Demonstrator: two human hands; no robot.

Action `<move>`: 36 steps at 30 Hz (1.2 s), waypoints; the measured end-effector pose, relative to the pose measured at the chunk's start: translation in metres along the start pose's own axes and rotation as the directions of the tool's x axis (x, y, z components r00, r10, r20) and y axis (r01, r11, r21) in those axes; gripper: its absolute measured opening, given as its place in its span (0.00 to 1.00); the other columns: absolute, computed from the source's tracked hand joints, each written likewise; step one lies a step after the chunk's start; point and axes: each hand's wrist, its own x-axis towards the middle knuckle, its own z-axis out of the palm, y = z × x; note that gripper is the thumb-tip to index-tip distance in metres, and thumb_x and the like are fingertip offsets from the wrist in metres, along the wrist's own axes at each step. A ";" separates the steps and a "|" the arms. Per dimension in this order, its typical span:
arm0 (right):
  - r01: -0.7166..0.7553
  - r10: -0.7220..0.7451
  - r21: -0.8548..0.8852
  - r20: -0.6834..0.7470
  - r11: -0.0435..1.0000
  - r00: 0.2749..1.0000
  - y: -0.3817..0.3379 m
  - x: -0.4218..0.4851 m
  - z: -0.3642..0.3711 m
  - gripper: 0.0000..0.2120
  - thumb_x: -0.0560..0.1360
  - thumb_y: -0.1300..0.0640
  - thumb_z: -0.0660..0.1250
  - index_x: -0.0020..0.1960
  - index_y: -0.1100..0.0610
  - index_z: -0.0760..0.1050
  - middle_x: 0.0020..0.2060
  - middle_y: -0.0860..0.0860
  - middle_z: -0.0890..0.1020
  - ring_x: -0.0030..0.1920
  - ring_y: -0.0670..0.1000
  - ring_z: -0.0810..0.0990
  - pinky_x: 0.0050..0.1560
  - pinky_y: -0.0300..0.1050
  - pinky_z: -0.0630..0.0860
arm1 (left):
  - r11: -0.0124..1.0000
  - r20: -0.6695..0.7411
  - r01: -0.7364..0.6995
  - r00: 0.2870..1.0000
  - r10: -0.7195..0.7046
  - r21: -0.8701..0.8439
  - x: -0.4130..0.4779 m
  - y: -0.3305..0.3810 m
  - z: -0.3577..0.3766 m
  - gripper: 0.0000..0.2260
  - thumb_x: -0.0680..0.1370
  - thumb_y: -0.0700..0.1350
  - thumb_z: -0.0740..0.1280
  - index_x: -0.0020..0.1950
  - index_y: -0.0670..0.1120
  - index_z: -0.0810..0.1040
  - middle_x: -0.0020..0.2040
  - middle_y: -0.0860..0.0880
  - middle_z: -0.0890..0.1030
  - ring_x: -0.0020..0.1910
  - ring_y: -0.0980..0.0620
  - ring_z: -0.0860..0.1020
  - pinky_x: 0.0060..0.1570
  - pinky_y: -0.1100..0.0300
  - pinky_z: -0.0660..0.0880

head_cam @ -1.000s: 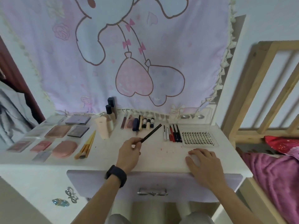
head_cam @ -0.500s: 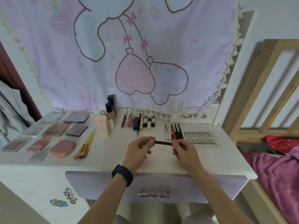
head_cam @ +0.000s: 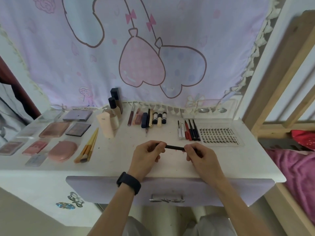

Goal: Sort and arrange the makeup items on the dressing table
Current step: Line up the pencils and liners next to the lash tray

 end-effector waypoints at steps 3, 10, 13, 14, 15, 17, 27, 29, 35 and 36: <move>0.018 -0.017 0.015 -0.046 1.000 0.999 0.002 -0.004 0.002 0.10 0.81 0.47 0.65 0.42 0.43 0.80 0.31 0.45 0.80 0.28 0.42 0.70 0.29 0.34 0.65 | 1.000 0.029 -0.006 1.000 0.006 0.001 0.001 -0.001 0.001 0.06 0.79 0.47 0.69 0.48 0.48 0.84 0.34 0.55 0.83 0.29 0.61 0.74 0.34 0.69 0.75; 0.026 0.038 0.290 -0.215 0.957 0.976 0.006 -0.002 -0.009 0.09 0.81 0.53 0.66 0.43 0.47 0.82 0.31 0.47 0.78 0.30 0.45 0.71 0.30 0.37 0.69 | 0.916 -0.045 0.146 0.983 -0.176 -0.375 0.008 -0.005 -0.020 0.13 0.76 0.51 0.70 0.49 0.42 0.84 0.36 0.49 0.81 0.33 0.55 0.77 0.37 0.62 0.78; 0.015 0.060 0.351 -0.201 0.936 0.978 0.004 0.001 -0.011 0.10 0.82 0.55 0.66 0.43 0.50 0.82 0.32 0.49 0.79 0.30 0.47 0.72 0.31 0.37 0.72 | 0.940 -0.050 0.124 0.988 -0.147 -0.316 0.009 -0.006 -0.022 0.10 0.76 0.49 0.71 0.51 0.44 0.84 0.39 0.48 0.84 0.35 0.54 0.78 0.37 0.62 0.78; 0.009 0.071 0.375 -0.200 0.927 0.977 0.004 0.002 -0.010 0.09 0.82 0.56 0.66 0.45 0.50 0.83 0.34 0.50 0.81 0.31 0.47 0.73 0.33 0.37 0.73 | 0.956 -0.059 0.107 0.990 -0.128 -0.274 0.008 -0.006 -0.020 0.09 0.77 0.48 0.71 0.52 0.45 0.84 0.41 0.49 0.85 0.35 0.54 0.79 0.37 0.63 0.78; 0.001 0.090 0.417 -0.198 0.909 0.976 0.004 0.002 -0.010 0.09 0.82 0.57 0.66 0.47 0.50 0.83 0.36 0.51 0.82 0.32 0.47 0.74 0.35 0.38 0.75 | 0.964 -0.067 0.091 0.992 -0.111 -0.249 0.006 -0.006 -0.017 0.08 0.77 0.48 0.71 0.52 0.46 0.84 0.42 0.48 0.86 0.35 0.55 0.79 0.38 0.63 0.79; -0.014 0.121 0.500 -0.182 0.866 0.976 0.005 0.002 -0.013 0.10 0.82 0.61 0.65 0.51 0.50 0.84 0.42 0.52 0.85 0.34 0.47 0.76 0.37 0.38 0.77 | 0.965 -0.071 0.085 0.992 -0.106 -0.247 0.004 -0.006 -0.014 0.07 0.78 0.47 0.71 0.53 0.46 0.84 0.45 0.48 0.86 0.36 0.55 0.80 0.39 0.63 0.79; -0.033 0.097 0.346 -0.168 0.938 0.981 0.006 0.002 -0.006 0.11 0.85 0.59 0.57 0.57 0.52 0.78 0.47 0.49 0.87 0.34 0.48 0.79 0.36 0.40 0.76 | 0.854 0.031 0.274 0.956 -0.291 -0.442 0.006 0.008 -0.013 0.09 0.83 0.37 0.61 0.56 0.43 0.81 0.41 0.47 0.84 0.34 0.51 0.80 0.37 0.60 0.79; -0.031 0.084 0.286 -0.176 0.958 0.981 0.006 0.001 -0.002 0.11 0.86 0.55 0.56 0.54 0.53 0.77 0.45 0.48 0.87 0.32 0.47 0.78 0.33 0.39 0.75 | 0.870 0.080 0.288 0.957 -0.280 -0.399 0.004 0.014 -0.006 0.13 0.84 0.39 0.59 0.55 0.45 0.83 0.37 0.50 0.81 0.34 0.53 0.79 0.37 0.60 0.78; -0.014 0.081 0.293 -0.216 0.956 0.973 0.006 0.001 -0.001 0.08 0.84 0.52 0.61 0.53 0.50 0.78 0.42 0.47 0.85 0.32 0.46 0.77 0.34 0.38 0.74 | 0.943 0.096 0.253 0.967 -0.237 -0.218 0.004 0.025 0.022 0.09 0.85 0.46 0.59 0.58 0.45 0.77 0.40 0.52 0.86 0.37 0.56 0.82 0.41 0.60 0.78; -0.010 0.085 0.303 -0.235 0.953 0.968 0.006 0.002 -0.002 0.06 0.82 0.52 0.64 0.52 0.48 0.80 0.41 0.47 0.83 0.33 0.45 0.77 0.35 0.38 0.74 | 0.951 0.098 0.236 0.970 -0.221 -0.198 0.005 0.026 0.026 0.08 0.84 0.47 0.61 0.59 0.46 0.75 0.42 0.53 0.86 0.38 0.57 0.83 0.43 0.59 0.79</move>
